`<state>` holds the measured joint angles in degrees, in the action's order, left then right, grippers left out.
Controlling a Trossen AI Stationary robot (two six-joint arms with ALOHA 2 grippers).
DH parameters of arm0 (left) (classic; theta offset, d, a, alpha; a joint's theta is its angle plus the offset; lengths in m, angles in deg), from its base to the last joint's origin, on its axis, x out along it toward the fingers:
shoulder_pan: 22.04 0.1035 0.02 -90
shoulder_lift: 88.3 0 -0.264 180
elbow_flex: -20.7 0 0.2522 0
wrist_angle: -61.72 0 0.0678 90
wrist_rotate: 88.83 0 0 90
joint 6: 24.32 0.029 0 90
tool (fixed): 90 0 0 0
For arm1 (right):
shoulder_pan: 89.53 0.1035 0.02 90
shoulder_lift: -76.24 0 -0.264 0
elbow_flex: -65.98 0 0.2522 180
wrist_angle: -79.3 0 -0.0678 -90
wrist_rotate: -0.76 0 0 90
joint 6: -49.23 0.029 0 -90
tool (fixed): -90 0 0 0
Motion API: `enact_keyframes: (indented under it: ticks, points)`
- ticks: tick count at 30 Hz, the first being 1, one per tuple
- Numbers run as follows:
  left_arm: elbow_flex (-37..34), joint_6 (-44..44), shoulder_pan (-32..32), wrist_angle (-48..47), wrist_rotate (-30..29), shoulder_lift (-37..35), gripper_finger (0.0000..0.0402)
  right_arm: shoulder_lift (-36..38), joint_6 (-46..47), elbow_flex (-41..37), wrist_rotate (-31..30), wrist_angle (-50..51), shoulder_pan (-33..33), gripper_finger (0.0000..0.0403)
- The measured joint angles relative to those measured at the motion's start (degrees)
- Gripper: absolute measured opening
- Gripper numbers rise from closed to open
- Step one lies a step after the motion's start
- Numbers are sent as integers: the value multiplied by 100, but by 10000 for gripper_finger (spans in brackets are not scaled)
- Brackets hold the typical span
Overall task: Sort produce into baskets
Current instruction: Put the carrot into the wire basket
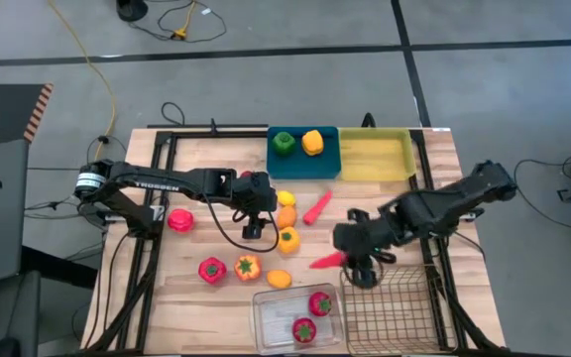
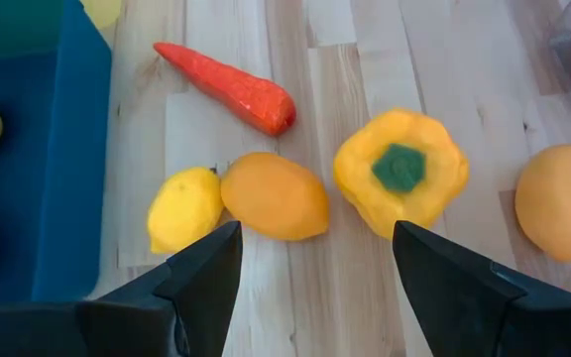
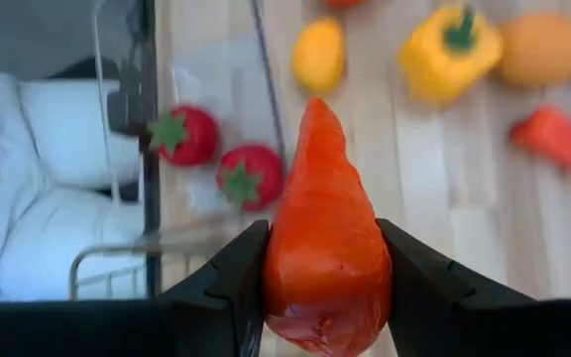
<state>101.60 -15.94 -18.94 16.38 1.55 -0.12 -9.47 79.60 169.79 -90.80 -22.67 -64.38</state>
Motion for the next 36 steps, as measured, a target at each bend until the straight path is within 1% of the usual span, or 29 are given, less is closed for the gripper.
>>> enact_keyframes:
  ticks: [5, 10, 12, 16, 19, 27, 30, 36]
  points:
    - [0, -2, 0, 2, 2, 0, 249, 0, 1251, 23, -250, 657, 724, 187]
    - [0, -10, 0, 35, 2, 0, 249, -2, 2352, 23, -563, 780, 1448, 184]
    - [0, -70, 0, 70, 6, 0, 249, -2, 2806, 23, -588, 929, 1700, 185]
    - [0, -111, 0, 110, 31, 0, 249, -47, 3914, 23, -588, 1530, 2100, 189]
    - [0, -111, -3, 110, 35, 0, 249, -90, 4454, 23, -586, 1808, 2345, 190]
    - [0, -111, -5, 242, 33, 0, 249, -321, 4497, -147, -509, 1715, 2522, 192]
    - [0, -111, -5, 276, 31, 0, 249, -454, 4304, -213, -257, 1696, 2518, 192]
    - [0, -111, -4, 274, 29, 0, 249, -707, 4264, -228, 287, 1778, 2374, 192]
